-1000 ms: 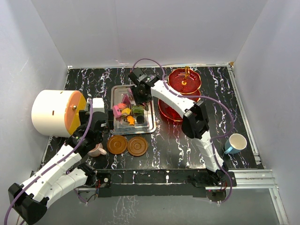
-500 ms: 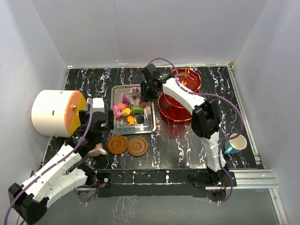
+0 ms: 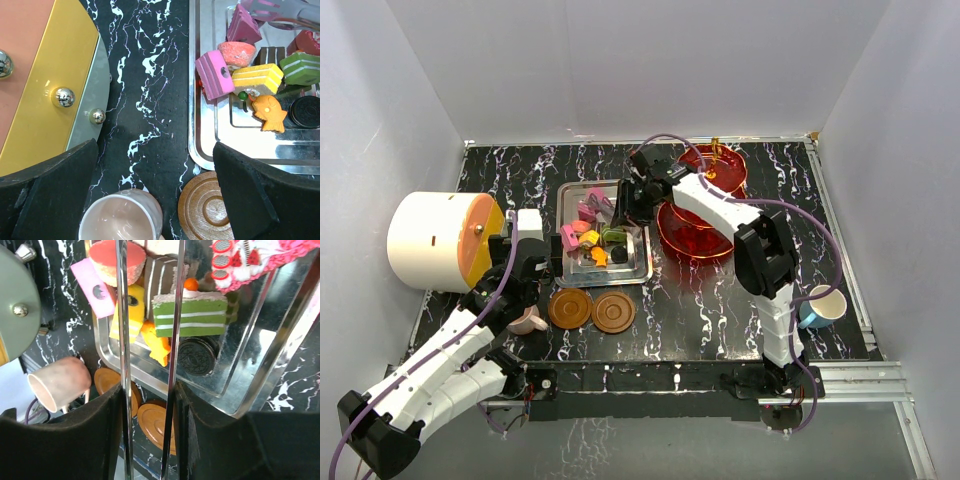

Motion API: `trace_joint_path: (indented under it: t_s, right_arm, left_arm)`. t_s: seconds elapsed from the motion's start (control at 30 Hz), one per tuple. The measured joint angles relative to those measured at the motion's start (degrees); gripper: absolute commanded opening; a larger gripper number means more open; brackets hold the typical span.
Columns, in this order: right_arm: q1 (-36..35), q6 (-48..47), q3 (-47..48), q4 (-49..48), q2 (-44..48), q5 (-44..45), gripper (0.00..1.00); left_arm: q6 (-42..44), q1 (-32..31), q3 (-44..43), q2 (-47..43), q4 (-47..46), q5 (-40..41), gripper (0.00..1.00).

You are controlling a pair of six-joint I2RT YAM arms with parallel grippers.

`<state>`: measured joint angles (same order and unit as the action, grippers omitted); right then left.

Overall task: Serve the afternoon tea
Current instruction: Adjust the dessert on the tray.

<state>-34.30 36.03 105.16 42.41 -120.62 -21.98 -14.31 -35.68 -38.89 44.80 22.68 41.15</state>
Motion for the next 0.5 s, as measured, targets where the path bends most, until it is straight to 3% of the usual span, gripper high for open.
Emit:
trace_joint_path:
  t_s: [0.5]
  right_arm:
    - [0.1, -1.5, 6.0, 6.9, 0.6, 9.4, 0.38]
  left_arm:
    - [0.2, 0.0, 0.0, 0.6, -0.3, -0.7, 0.99]
